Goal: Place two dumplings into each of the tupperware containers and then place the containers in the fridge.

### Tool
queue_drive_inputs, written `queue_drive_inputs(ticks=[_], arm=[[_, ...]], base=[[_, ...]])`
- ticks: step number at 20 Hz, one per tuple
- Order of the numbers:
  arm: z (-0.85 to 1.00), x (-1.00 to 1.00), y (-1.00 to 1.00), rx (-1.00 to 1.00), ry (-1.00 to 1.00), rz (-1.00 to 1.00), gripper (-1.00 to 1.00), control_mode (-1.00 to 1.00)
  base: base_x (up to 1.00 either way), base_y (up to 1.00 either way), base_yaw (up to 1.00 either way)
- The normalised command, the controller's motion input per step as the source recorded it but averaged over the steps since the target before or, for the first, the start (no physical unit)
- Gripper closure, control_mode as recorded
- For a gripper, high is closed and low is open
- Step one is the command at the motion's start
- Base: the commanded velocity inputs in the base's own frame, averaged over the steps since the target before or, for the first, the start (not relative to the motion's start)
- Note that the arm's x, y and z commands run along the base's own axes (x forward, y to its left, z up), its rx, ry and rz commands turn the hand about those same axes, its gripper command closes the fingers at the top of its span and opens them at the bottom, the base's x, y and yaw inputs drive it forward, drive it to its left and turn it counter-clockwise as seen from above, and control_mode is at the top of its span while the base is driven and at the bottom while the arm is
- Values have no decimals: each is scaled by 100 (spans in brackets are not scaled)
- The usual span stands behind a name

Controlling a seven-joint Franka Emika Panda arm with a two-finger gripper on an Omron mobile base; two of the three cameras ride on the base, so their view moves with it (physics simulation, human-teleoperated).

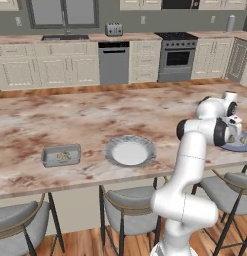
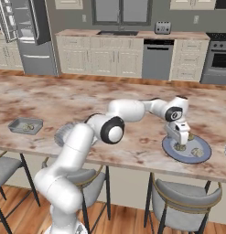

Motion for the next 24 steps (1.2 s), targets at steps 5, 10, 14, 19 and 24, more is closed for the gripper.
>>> queue_drive_inputs(ticks=[5, 10, 14, 19, 24], arm=[[6, -20, -17, 0, -6, 0, -100, -100], [21, -53, -3, 0, 0, 0, -100, -100], [-13, -28, -1, 0, -5, 0, -100, -100], [-12, -1, -10, 0, -17, 1, -100, -100], [-11, 1, -27, 0, -6, 0, -100, -100]], base=[[0, 0, 0], [0, 0, 0], [0, 0, 0], [0, 0, 0], [0, 0, 0]])
